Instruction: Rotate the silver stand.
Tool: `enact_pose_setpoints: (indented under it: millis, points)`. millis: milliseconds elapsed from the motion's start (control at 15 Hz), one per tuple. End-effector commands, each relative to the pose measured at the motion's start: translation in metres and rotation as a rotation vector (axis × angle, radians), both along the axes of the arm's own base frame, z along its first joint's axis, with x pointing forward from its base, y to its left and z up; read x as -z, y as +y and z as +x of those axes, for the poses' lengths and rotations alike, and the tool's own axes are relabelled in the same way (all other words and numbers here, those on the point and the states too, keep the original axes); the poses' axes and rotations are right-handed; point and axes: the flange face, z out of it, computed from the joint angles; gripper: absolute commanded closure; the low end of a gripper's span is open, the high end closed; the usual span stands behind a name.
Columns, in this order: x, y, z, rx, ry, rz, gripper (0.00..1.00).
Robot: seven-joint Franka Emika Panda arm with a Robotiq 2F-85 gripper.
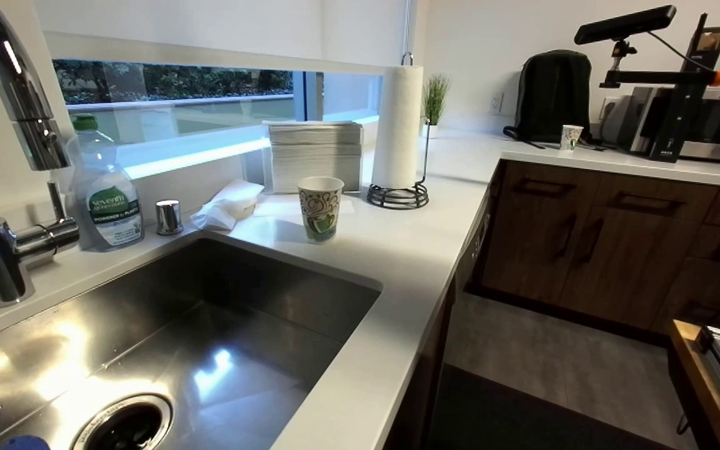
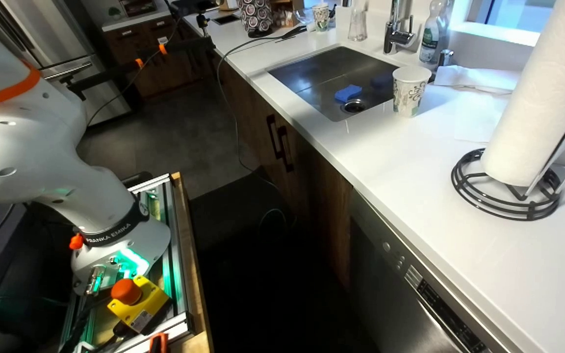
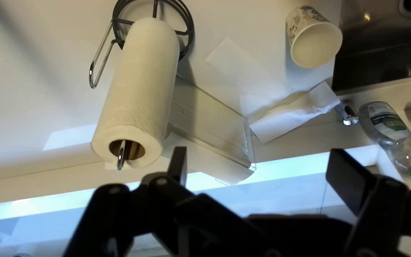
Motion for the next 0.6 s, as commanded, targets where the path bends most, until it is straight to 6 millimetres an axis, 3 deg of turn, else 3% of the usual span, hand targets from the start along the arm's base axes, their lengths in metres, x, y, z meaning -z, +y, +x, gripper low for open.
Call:
enact_pose_setpoints:
  millis: [0, 200, 533]
  points:
    - [-0.001, 0.001, 0.0, -0.002, 0.002, 0.001, 0.0]
    - [-0.007, 0.007, -0.003, -0.011, -0.008, 0.0, 0.0]
    - [0.017, -0.019, 0.045, 0.103, -0.066, 0.006, 0.0]
